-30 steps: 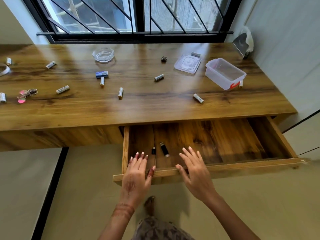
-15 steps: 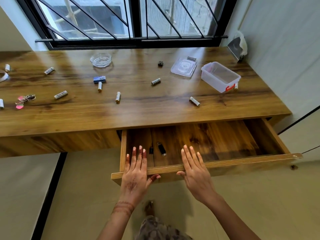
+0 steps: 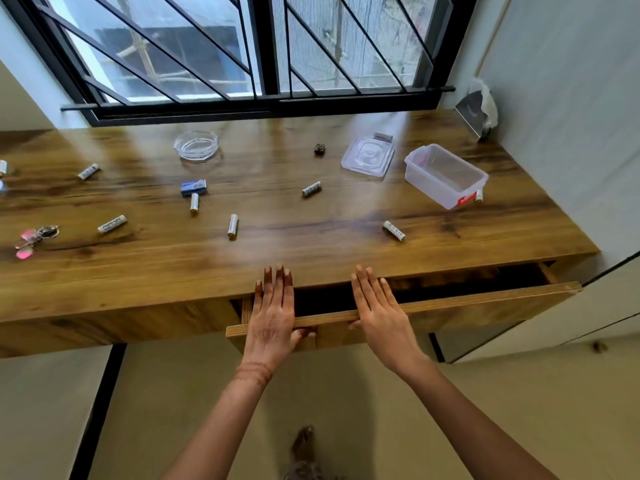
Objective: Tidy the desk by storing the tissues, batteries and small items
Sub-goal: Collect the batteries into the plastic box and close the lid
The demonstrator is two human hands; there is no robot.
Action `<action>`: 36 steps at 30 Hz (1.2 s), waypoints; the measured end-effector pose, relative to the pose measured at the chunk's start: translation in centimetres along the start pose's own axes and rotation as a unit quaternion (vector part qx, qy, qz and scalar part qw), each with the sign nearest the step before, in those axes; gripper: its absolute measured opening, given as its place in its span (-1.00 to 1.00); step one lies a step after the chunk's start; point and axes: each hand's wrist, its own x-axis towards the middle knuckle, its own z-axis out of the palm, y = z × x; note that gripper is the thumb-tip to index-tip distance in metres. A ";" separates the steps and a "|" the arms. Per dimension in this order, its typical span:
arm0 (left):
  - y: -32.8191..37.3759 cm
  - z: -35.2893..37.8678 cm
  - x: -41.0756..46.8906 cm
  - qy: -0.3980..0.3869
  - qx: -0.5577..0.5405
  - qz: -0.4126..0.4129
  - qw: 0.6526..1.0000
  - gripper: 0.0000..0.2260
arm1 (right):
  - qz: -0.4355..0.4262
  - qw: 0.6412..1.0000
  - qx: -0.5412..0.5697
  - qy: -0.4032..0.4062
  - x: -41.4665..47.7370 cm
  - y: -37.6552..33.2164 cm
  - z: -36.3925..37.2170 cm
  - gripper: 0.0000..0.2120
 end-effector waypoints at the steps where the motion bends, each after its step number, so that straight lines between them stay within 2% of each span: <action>1: -0.2 0.3 0.7 0.002 0.008 -0.003 1.000 0.18 | 0.000 1.000 -0.002 0.002 0.7 0.2 0.0 -0.04; 6: -0.1 0.7 2.7 0.020 0.030 -0.005 0.999 -0.02 | -0.017 0.999 -0.018 0.041 3.7 0.9 0.2 -0.12; 11: -0.1 1.8 3.2 0.062 0.056 -0.001 0.997 -0.28 | -0.020 0.997 0.016 0.079 5.4 1.0 0.3 -0.25; 17: -0.5 2.3 3.4 0.087 0.073 0.005 0.994 -0.25 | -0.020 0.994 0.045 0.097 5.3 1.2 0.6 -0.34; 21: 0.3 1.2 3.3 0.060 0.053 -0.021 0.997 -0.30 | -0.009 0.996 0.050 0.072 5.2 0.9 0.1 -0.31; 25: 0.9 -0.1 3.1 0.043 0.005 -0.046 0.998 -0.26 | 0.017 0.997 0.067 0.022 5.2 0.5 -1.0 -0.25; 28: 0.9 -1.2 2.9 0.045 -0.033 -0.066 0.996 -0.27 | 0.003 0.992 0.123 0.007 5.3 0.2 -1.6 -0.22; 36: -1.9 -4.9 5.5 0.131 -0.107 -0.118 0.979 -0.40 | -0.029 0.976 0.198 0.080 9.4 -1.6 -4.8 -0.26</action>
